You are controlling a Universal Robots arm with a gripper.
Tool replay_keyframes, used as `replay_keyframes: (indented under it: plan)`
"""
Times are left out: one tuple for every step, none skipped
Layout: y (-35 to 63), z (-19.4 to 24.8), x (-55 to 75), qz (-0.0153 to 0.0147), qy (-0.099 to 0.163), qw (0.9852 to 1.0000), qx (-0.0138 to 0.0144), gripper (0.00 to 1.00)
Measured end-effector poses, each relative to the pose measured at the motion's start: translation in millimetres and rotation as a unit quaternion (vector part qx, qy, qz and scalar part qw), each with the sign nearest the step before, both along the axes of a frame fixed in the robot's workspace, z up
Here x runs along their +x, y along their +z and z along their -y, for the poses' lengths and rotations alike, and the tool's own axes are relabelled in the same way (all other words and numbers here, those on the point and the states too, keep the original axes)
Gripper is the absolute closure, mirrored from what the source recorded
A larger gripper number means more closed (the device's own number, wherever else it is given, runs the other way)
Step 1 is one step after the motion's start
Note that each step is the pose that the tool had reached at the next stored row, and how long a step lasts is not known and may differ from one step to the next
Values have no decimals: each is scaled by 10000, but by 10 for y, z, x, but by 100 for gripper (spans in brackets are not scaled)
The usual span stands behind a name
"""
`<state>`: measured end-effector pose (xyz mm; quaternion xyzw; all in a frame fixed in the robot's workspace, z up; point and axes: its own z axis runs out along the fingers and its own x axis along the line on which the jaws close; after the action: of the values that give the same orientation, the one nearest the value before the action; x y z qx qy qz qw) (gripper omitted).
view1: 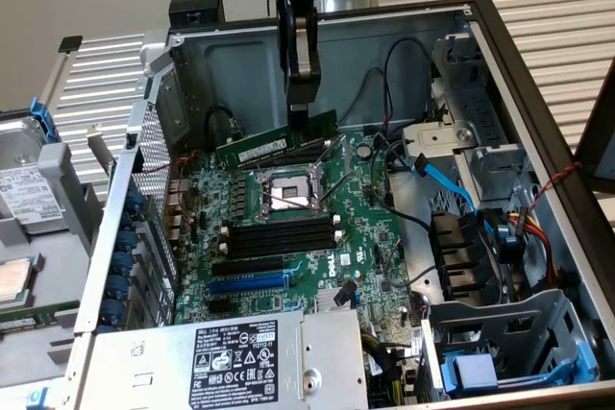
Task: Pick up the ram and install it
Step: 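Insert the ram into the slot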
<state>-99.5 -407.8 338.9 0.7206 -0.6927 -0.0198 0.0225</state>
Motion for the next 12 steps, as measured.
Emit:
replay_keyframes:
  plan:
    - [-18,10,0,0,0,10000,2,88]
    - [-37,21,0,0,0,10000,4,88]
    - [-55,31,0,0,0,10000,6,88]
    - [-73,41,0,0,0,10000,10,88]
    - [-90,49,0,0,0,10000,15,88]
    - [-108,56,0,0,-1,10000,19,88]
    - [-127,63,0,0,-6,10000,24,88]
    - [-145,69,0,0,-11,10000,28,88]
    - [-163,74,0,0,-18,10000,32,88]
    - [-182,79,0,0,-25,10000,37,88]
    - [-200,83,0,0,-36,10000,44,88]
    - [-218,88,0,0,-48,10000,51,88]
